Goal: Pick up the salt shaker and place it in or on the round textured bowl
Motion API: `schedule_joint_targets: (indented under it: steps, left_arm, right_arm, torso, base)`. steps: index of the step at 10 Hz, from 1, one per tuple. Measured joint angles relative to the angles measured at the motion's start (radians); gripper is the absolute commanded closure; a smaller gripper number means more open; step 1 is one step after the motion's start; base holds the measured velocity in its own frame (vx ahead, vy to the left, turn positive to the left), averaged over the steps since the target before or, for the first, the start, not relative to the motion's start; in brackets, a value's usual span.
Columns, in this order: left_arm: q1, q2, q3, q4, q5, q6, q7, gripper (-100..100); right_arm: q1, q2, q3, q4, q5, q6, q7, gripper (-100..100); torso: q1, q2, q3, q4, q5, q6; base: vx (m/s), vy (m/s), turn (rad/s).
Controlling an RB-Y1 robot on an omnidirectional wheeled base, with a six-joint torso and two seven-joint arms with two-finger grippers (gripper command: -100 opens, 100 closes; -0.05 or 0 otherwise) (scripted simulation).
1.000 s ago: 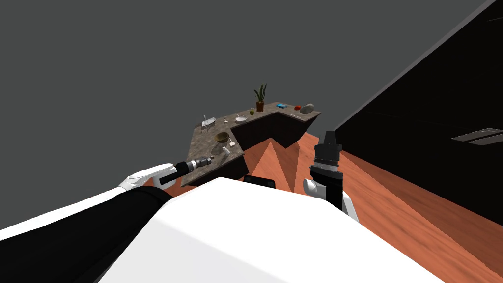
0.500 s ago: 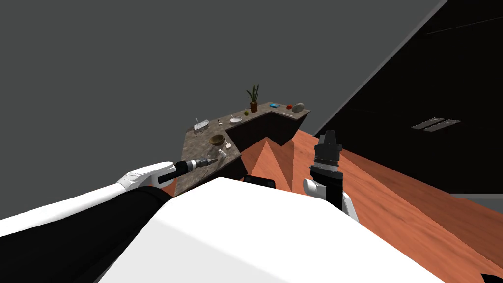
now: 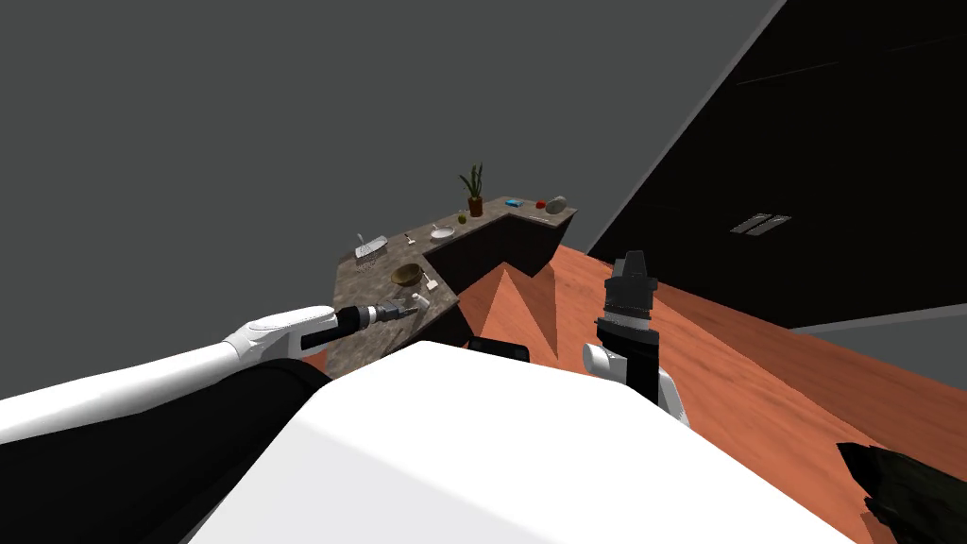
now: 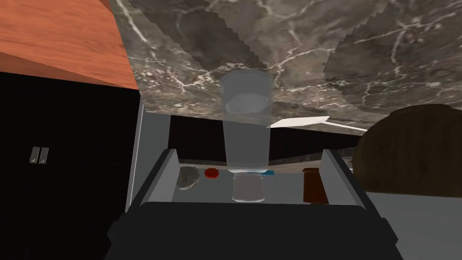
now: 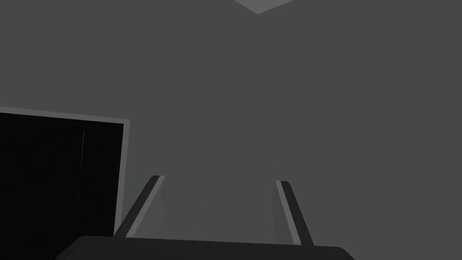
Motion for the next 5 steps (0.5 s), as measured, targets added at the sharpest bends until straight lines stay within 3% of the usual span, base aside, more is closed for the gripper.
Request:
schedule_joint_targets:
  steps: [4,5]
  left_arm:
    - [0.026,0.076,0.001,-0.002,-0.029,-0.006,-0.009,-100]
    - [0.029,0.095,-0.001,0.000,-0.036,-0.009,-0.011,-100]
  right_arm:
    - [0.000,0.000,0.000,0.000,0.000,0.000,0.000,0]
    - [0.000,0.000,0.000,0.000,0.000,0.000,0.000,0]
  torso:
    - [0.000,0.000,0.000,0.000,0.000,0.000]
    - [-0.001,0.000,0.000,0.000,0.000,0.000]
  base:
    - [-0.013,0.036,-0.219]
    - [-0.008,0.015,-0.045]
